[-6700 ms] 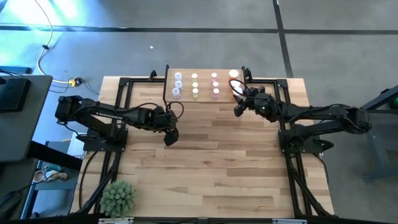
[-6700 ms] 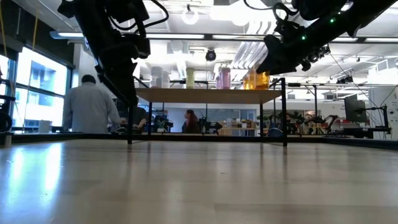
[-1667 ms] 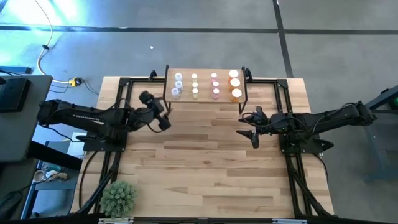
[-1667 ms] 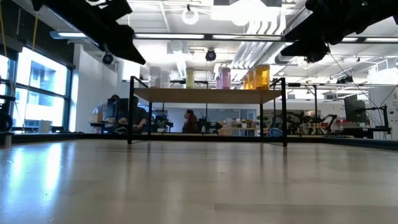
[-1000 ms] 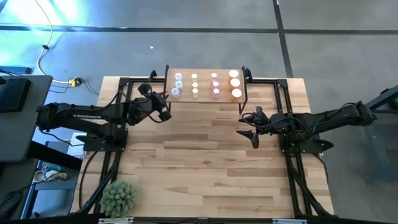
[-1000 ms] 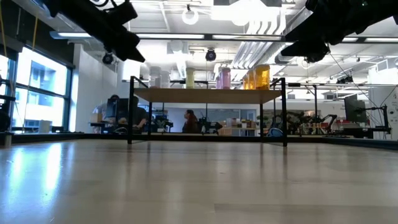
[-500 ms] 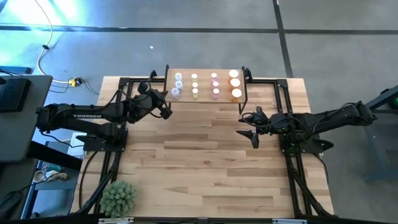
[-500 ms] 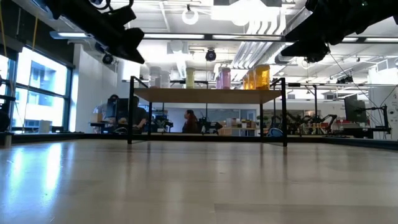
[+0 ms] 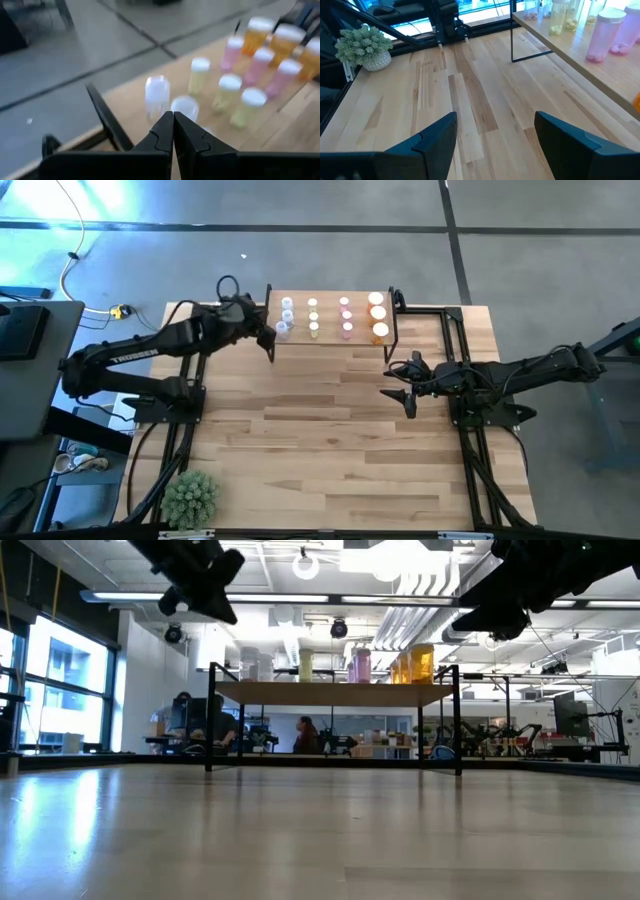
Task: Pick and place medicine bottles onto shelf by color
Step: Adjust the transparent pill bottle on the shelf
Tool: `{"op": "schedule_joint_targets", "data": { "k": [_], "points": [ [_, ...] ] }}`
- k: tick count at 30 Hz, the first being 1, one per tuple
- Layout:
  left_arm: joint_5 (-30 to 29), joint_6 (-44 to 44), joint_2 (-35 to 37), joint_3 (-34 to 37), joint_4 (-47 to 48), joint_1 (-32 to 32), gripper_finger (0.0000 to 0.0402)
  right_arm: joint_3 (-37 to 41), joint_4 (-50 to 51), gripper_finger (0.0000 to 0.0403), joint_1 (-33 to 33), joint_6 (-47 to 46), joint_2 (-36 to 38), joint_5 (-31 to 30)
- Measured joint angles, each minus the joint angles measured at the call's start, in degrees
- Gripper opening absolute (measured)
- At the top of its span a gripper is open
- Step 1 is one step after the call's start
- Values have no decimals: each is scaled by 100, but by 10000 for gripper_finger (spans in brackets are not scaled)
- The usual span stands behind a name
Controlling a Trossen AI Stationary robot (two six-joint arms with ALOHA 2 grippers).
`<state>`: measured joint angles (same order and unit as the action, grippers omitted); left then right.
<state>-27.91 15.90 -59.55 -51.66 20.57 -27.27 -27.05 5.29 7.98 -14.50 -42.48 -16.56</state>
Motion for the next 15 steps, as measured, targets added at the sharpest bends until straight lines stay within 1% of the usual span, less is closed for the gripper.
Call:
{"op": "schedule_joint_targets", "data": {
  "k": [6,10,15],
  "points": [
    [196,262,-474,-46,484,-137,0,0,3,257,-1,0,0,0],
    [334,364,-643,-48,467,-131,0,0,3,257,-1,0,0,0],
    [331,510,-780,-48,512,-133,0,0,3,257,1,0,0,0]
  ]
}}
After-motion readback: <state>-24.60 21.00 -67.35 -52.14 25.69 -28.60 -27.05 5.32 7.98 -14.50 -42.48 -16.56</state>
